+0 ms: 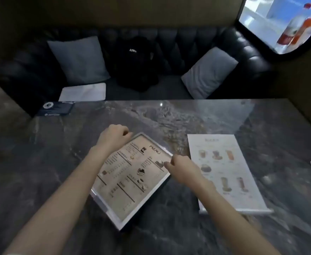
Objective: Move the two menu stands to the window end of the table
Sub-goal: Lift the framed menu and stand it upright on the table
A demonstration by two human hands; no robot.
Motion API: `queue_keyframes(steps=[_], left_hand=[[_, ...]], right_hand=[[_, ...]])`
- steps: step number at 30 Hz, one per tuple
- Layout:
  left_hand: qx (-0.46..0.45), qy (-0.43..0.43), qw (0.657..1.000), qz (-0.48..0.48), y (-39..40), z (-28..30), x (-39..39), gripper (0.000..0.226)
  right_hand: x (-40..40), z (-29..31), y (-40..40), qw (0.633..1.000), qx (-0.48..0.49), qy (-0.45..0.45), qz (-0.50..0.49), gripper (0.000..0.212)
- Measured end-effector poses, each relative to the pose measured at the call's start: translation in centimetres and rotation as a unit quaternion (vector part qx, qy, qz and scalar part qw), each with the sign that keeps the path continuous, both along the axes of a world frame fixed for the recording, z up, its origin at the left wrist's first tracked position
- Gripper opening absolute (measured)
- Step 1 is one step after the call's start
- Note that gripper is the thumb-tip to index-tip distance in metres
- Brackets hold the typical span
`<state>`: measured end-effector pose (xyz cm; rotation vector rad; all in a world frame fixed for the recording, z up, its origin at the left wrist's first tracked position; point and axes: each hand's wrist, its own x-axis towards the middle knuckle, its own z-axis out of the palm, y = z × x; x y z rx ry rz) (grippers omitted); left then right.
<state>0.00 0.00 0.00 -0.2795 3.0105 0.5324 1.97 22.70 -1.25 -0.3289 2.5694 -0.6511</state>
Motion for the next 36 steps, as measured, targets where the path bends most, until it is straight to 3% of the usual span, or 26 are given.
queue_keyframes(steps=[3,7,13,17,19,25,29,36], left_hand=[[-0.039,0.013,0.999,0.035,-1.3,-2.9,0.5,0.031],[-0.058,-0.027,0.997,0.038,-2.8,-6.5,1.2,0.037],[-0.068,-0.103,0.991,0.051,-4.8,-9.8,1.7,0.059],[-0.054,-0.154,0.983,0.080,-5.0,-9.9,1.7,0.058],[-0.044,-0.151,0.983,0.092,-5.0,-9.7,1.5,0.056],[0.058,-0.146,0.977,0.145,-6.1,-10.2,0.6,0.054],[0.069,-0.128,0.979,0.145,-6.5,-10.1,0.8,0.056],[0.140,-0.065,0.976,0.153,-7.1,-7.6,1.2,0.061]], right_hand=[[1.7,-2.9,-0.6,0.995,-0.027,-0.042,-0.085,0.033],[4.0,-5.5,-1.4,0.952,-0.175,-0.125,-0.218,0.037],[5.3,-8.0,-3.2,0.815,-0.343,-0.304,-0.356,0.049],[5.2,-8.7,-3.6,0.707,-0.452,-0.364,-0.404,0.040],[5.0,-8.9,-3.3,0.676,-0.481,-0.386,-0.403,0.039],[5.0,-9.3,-2.9,0.695,-0.477,-0.389,-0.371,0.035],[5.3,-9.1,-3.0,0.700,-0.489,-0.374,-0.363,0.038],[4.7,-6.5,-3.2,0.747,-0.499,-0.317,-0.305,0.038]])
